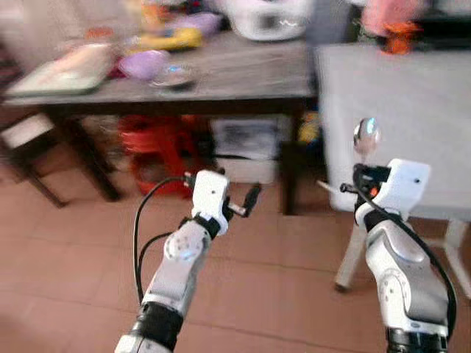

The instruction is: Setting the table

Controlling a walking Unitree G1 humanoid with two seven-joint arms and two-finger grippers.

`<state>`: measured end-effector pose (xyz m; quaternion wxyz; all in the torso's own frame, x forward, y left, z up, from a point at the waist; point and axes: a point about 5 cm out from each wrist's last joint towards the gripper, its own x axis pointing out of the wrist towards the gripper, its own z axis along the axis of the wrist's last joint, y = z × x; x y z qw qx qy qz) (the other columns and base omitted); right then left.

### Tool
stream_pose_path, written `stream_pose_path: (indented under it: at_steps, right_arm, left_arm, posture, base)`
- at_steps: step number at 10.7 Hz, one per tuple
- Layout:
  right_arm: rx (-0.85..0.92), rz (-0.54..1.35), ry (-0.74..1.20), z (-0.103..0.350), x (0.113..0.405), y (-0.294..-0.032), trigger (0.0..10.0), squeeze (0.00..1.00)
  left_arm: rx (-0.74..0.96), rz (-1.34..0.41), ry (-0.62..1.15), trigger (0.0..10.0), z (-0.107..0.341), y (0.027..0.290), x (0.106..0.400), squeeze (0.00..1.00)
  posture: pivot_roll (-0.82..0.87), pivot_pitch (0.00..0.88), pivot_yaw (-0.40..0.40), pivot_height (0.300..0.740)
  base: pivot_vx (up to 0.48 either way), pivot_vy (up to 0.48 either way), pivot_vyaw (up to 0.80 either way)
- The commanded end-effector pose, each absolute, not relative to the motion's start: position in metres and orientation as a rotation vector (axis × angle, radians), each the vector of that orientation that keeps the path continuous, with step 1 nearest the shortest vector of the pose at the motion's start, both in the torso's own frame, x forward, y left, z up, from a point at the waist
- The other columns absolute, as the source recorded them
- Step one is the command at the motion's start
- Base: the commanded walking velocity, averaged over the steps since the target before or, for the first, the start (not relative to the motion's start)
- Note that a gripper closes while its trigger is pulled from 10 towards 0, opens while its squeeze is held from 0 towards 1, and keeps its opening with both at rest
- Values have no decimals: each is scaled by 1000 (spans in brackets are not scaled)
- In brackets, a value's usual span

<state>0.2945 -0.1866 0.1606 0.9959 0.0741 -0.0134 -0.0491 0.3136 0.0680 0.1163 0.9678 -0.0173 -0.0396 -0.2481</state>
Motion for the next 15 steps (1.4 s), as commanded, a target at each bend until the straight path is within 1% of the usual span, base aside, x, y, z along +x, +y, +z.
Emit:
stream_pose_path:
  at_steps: [1, 4, 7, 11, 13, 15]
  right_arm:
    - [157, -71, -43, 164, 296, -179, 10000, 0]
    - [146, -82, -43, 163, 295, -181, 10000, 0]
    - [124, -84, -61, 165, 295, -181, 10000, 0]
    - [72, -127, -77, 156, 282, -191, 10000, 0]
    - [70, -133, -74, 151, 275, -190, 10000, 0]
    - [51, -128, -83, 150, 273, -188, 10000, 0]
  left_arm:
    - [-29, -466, -71, 10000, 114, 77, 315, 0]
    - [-39, -462, -93, 10000, 114, 75, 313, 0]
    - [-64, -451, -113, 10000, 117, 80, 314, 0]
    - [-83, -391, -100, 10000, 112, 100, 312, 0]
    - [-87, -399, -84, 10000, 105, 103, 303, 0]
    - [-102, -413, -81, 10000, 105, 99, 301, 0]
  posture:
    - [-163, 61, 104, 740]
    - [-167, 62, 100, 740]
    - [-170, 62, 98, 740]
    - [-168, 67, 104, 740]
    - [-166, 71, 110, 740]
    - [-166, 71, 110, 740]
  base:
    - [0, 360, 0]
    - [0, 0, 0]
    - [0, 0, 0]
    - [365, 0, 0]
    - [480, 0, 0]
    - [480, 0, 0]
